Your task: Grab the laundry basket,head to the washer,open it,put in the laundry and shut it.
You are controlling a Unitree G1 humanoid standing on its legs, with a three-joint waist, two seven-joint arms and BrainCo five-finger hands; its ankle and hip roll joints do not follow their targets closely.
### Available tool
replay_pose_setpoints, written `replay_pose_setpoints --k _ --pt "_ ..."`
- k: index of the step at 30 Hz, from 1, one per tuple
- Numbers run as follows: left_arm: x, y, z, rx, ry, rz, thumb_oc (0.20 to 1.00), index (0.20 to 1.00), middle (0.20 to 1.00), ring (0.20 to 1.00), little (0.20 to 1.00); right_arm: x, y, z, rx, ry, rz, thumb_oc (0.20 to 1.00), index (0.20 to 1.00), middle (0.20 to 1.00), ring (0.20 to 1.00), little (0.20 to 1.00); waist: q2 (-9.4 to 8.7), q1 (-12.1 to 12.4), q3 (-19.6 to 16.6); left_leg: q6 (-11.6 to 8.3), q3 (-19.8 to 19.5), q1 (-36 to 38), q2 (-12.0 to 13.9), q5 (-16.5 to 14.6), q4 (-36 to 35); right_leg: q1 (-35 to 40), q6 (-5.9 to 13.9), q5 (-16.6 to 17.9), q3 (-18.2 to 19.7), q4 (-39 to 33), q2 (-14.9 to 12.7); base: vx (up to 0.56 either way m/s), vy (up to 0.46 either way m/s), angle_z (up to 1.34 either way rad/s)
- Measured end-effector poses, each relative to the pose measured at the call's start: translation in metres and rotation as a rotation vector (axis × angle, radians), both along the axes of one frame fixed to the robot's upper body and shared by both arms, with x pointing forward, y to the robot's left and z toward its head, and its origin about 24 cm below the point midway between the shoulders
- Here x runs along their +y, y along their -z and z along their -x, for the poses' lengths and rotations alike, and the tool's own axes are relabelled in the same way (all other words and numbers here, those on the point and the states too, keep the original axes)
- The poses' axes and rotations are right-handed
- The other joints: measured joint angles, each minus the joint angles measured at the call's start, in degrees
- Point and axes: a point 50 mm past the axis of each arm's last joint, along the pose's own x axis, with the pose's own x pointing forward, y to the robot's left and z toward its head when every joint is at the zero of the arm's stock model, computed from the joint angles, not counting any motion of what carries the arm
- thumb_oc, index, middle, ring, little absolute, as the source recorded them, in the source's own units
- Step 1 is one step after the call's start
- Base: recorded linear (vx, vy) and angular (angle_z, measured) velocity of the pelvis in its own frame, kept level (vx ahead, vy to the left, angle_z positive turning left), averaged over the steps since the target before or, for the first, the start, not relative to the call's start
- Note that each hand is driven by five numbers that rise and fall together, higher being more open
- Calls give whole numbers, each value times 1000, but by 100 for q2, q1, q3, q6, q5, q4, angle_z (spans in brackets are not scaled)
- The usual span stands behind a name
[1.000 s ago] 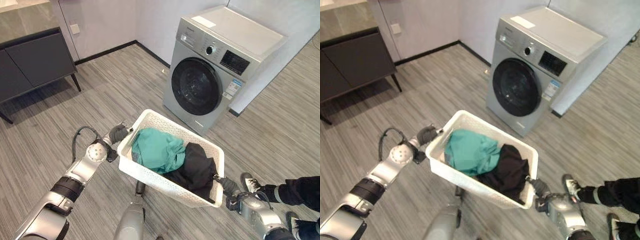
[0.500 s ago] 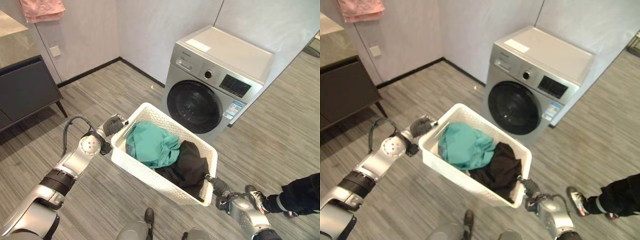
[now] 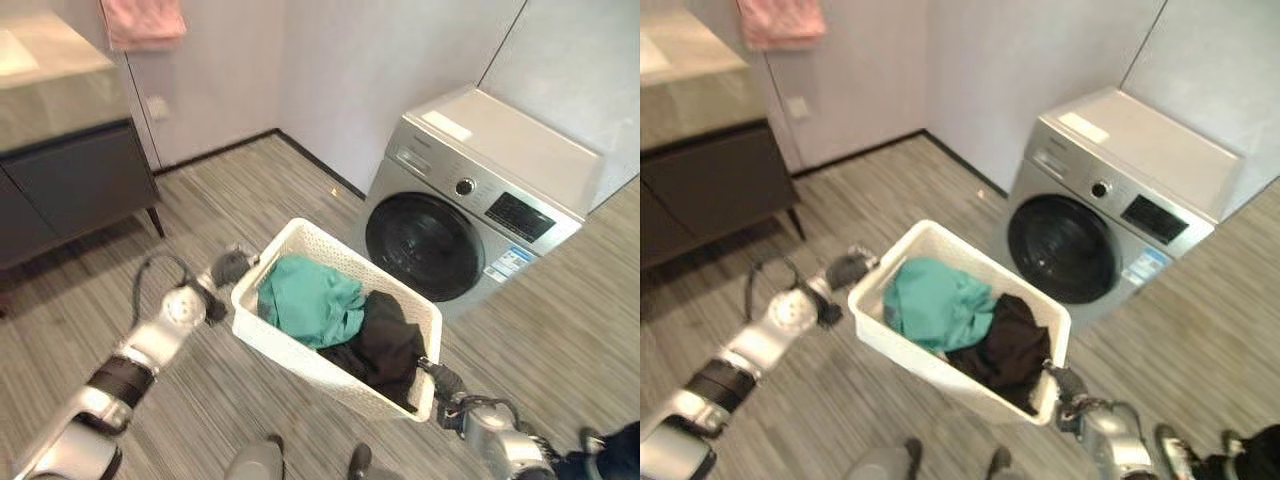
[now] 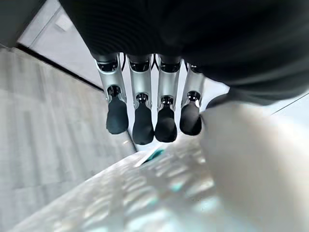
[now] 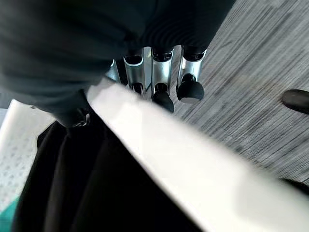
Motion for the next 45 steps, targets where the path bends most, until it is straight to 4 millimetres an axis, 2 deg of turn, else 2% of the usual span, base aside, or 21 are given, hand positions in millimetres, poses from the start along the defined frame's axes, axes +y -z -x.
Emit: replay_pose_setpoints --k 1,7,8,12,18,26,45 --pt "-3 -2 0 -11 7 10 200 200 200 200 200 1 0 2 1 -6 3 200 200 200 200 200 41 -33 -45 25 5 75 -19 99 -148 372 -13 253 -75 -311 -11 61 -71 -16" --pt "-4 -3 -1 -20 8 26 200 200 200 200 200 -1 -1 2 -2 -8 7 200 200 200 200 200 70 -177 -48 -148 -2 363 185 429 -777 405 -25 240 -83 -386 229 38 -40 -4" --pt "-6 -4 -1 -21 12 30 200 200 200 200 200 -3 -2 2 -5 -5 12 200 200 200 200 200 70 -213 -48 -227 -1 478 267 529 -994 408 -78 203 -80 -387 323 40 -40 -10" --pt "-12 -2 -1 -20 21 52 200 200 200 200 200 -9 -3 2 -8 7 26 200 200 200 200 200 82 -315 -54 -348 -5 654 352 718 -1347 432 -158 10 -79 -388 416 13 -12 -2" --pt "-13 0 0 -15 23 58 200 200 200 200 200 -10 -1 6 4 11 26 200 200 200 200 200 110 -327 -69 -424 -15 652 485 732 -1350 428 -256 -53 -68 -390 544 4 -2 -1" --pt "-14 3 2 -9 22 67 200 200 200 200 200 -11 0 9 12 13 26 200 200 200 200 200 277 -328 -163 -435 -4 645 507 776 -1349 412 -283 -35 -62 -388 568 0 0 0" --pt "-14 3 2 -9 19 68 200 200 200 200 200 -10 1 9 12 13 24 200 200 200 200 200 276 -330 -164 -436 12 663 510 777 -1349 422 -282 -32 -52 -389 569 0 0 0"
